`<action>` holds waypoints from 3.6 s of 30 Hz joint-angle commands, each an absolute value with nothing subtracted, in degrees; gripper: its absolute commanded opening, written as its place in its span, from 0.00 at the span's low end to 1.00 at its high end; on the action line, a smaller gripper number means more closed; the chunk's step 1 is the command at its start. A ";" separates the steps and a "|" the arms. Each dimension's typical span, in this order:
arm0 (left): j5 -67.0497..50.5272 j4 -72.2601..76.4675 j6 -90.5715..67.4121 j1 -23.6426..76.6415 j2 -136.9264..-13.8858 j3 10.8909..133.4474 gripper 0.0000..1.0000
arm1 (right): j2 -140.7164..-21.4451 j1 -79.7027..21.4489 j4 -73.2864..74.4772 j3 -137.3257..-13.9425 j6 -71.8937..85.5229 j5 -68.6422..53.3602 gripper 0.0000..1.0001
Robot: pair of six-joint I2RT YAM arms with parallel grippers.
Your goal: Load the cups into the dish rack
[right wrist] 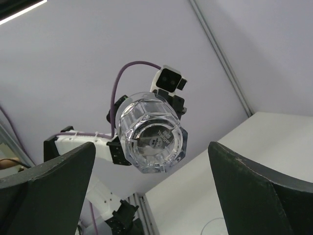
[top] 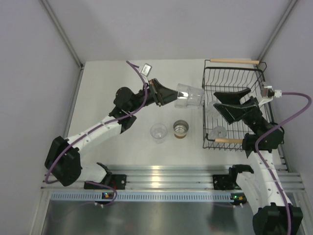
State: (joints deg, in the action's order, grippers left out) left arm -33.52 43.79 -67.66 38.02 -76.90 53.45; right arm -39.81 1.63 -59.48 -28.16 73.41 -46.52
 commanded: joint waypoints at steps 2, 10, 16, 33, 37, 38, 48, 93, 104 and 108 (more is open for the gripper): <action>-32.35 52.73 -69.52 38.76 -77.08 55.81 0.00 | -40.60 0.97 -68.90 -27.95 76.46 -47.73 0.99; -32.26 54.84 -70.75 39.11 -78.22 56.60 0.00 | -41.66 0.88 -71.01 -27.51 77.52 -47.81 0.99; -32.34 56.33 -71.54 39.11 -78.92 57.48 0.00 | -42.54 0.70 -72.68 -27.07 77.96 -47.81 0.99; -32.17 56.78 -72.60 39.20 -80.33 57.57 0.00 | -43.33 0.44 -76.11 -27.07 79.80 -47.73 0.99; -31.99 56.78 -72.42 39.90 -80.59 58.01 0.00 | -44.56 0.44 -77.95 -27.07 79.89 -47.55 0.99; -31.82 56.78 -72.42 40.08 -80.77 58.09 0.00 | -44.82 0.44 -78.57 -26.98 79.98 -47.55 1.00; -31.03 56.78 -71.63 44.38 -84.02 60.91 0.00 | -47.81 0.44 -81.56 -26.37 80.42 -47.29 0.99; -25.84 54.40 -66.36 46.49 -82.08 57.65 0.00 | -43.77 -1.76 -79.45 -27.07 80.07 -47.02 0.99; -25.49 54.32 -65.39 48.60 -80.51 57.66 0.00 | -44.47 -1.76 -77.78 -26.37 77.96 -46.93 0.99; -25.31 54.40 -65.13 48.69 -81.29 58.09 0.00 | -45.35 -1.84 -79.01 -25.93 78.48 -46.76 0.99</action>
